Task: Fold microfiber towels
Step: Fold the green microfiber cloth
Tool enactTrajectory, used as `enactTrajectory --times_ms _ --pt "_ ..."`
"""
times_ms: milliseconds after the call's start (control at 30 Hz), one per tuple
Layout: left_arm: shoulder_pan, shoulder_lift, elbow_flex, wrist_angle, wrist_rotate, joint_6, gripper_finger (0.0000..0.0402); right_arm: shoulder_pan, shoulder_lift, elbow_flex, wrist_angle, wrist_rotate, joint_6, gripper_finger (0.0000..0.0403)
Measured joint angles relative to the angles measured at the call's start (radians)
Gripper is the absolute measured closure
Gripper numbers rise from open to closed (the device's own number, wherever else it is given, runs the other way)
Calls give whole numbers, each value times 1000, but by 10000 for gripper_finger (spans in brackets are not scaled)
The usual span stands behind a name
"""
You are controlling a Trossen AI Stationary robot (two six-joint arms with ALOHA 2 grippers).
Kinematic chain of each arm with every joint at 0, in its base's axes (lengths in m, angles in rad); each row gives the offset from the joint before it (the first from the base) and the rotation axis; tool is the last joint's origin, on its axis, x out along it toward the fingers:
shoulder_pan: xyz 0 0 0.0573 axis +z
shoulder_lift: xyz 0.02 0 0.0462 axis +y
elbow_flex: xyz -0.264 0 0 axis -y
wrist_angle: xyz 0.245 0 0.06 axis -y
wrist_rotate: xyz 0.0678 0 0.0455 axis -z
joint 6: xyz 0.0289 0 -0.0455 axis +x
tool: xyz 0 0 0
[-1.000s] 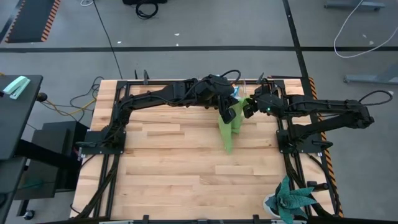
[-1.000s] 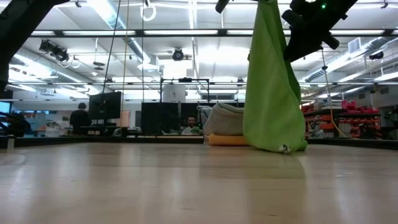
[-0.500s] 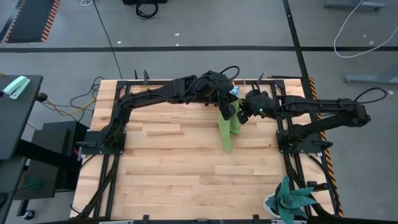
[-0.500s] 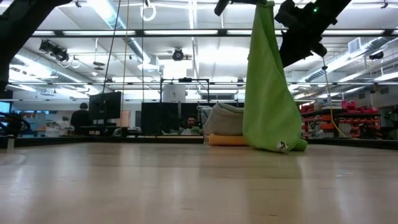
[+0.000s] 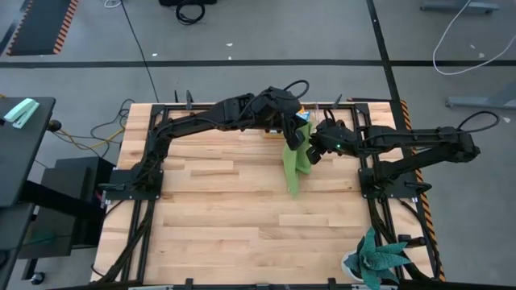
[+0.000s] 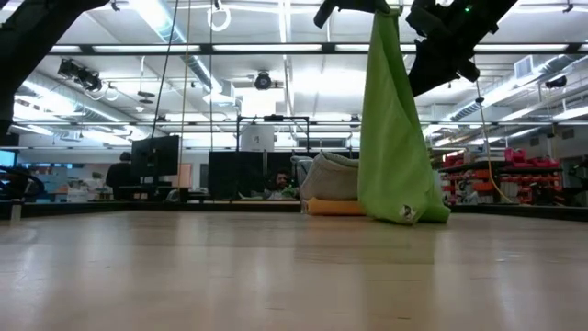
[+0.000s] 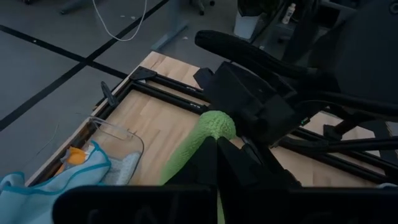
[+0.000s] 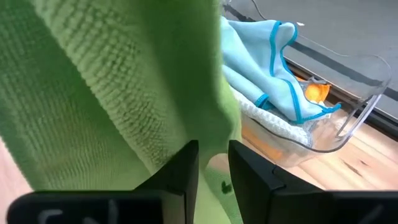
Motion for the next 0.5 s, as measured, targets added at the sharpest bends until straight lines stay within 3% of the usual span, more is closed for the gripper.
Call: enactTrajectory --times_ms 300,500 --pt "2 0 0 18 5 3 394 5 9 0 0 -1 -3 308" --pt "12 0 0 34 71 -7 395 -4 9 0 2 -2 -19 308"
